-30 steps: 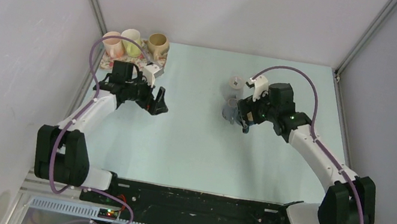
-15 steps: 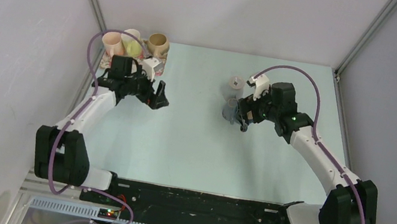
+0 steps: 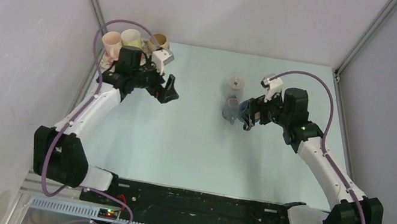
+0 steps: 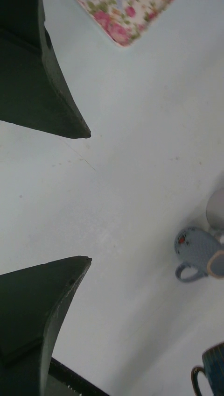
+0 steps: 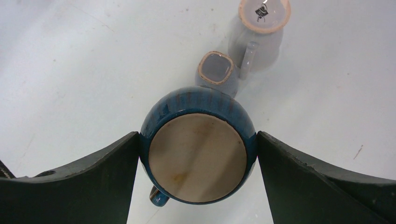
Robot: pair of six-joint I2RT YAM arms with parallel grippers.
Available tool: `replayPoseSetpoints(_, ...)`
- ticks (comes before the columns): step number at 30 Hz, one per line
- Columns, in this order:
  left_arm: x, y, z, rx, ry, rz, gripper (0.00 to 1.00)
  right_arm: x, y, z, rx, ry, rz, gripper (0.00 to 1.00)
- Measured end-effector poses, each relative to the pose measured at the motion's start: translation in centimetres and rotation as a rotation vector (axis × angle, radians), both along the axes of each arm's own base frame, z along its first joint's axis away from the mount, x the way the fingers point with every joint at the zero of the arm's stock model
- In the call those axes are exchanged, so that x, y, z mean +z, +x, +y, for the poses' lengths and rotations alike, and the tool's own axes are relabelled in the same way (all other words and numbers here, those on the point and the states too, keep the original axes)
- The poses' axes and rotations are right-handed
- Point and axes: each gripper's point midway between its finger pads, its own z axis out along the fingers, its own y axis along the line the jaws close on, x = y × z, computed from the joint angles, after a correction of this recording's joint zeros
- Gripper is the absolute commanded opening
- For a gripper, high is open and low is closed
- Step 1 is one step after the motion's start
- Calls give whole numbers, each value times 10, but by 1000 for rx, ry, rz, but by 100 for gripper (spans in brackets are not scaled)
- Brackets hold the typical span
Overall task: Turn the mug right side up
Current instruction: Turn over the cup at the center of the board.
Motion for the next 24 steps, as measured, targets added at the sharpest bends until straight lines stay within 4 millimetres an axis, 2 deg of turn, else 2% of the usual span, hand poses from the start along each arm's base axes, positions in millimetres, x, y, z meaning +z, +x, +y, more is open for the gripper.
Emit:
replayPoseSetpoints(8, 27, -28, -76, -198, -18, -51, 98, 11, -3, -6, -11, 71, -50, 0)
replayPoseSetpoints(12, 39, -32, -112, -274, -42, -58, 98, 11, -1, -13, -33, 99, -50, 0)
replayPoseSetpoints(16, 29, -37, -143, -332, -56, -4, 98, 13, 0, -19, -50, 141, -45, 0)
replayPoseSetpoints(19, 17, -49, -169, -398, -87, 81, 98, 18, -2, -20, -53, 204, -30, 0)
replayPoseSetpoints(24, 6, -70, -194, -485, -146, 209, 98, 32, -13, -11, 10, 325, -10, 0)
